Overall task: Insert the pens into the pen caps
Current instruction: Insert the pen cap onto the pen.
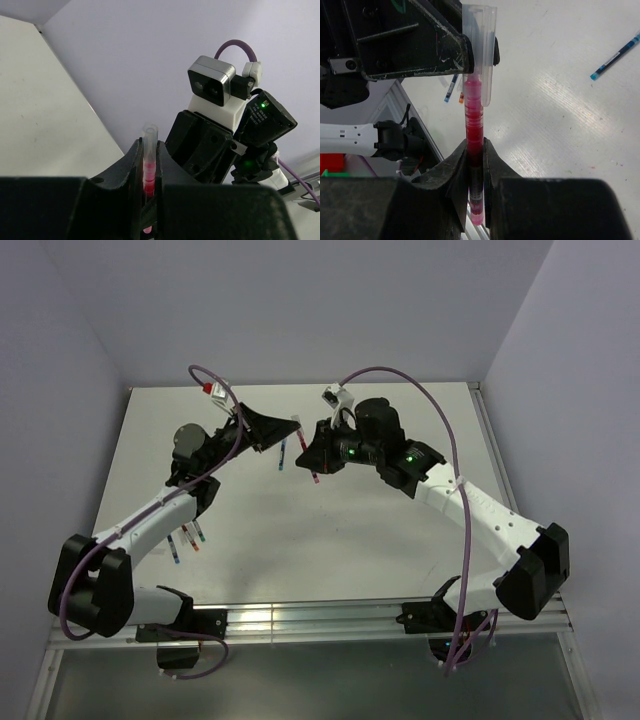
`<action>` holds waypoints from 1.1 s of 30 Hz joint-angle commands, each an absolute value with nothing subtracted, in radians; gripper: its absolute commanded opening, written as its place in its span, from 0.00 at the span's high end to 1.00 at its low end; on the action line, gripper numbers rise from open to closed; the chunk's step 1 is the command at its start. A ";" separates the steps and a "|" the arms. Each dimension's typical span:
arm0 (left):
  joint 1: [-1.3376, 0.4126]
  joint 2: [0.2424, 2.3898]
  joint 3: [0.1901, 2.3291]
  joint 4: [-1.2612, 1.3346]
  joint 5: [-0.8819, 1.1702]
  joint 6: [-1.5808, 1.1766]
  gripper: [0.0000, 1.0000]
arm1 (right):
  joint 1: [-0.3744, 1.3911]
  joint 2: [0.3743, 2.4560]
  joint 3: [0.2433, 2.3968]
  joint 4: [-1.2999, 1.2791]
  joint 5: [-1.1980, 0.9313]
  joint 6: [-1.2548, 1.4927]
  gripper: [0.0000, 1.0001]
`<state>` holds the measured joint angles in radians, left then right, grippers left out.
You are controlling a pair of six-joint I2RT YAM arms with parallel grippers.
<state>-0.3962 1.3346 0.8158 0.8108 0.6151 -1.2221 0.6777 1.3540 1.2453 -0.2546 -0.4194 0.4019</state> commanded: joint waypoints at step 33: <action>-0.667 1.054 0.762 0.474 0.565 -0.996 1.00 | 0.681 1.267 1.252 -0.169 -0.107 0.330 1.00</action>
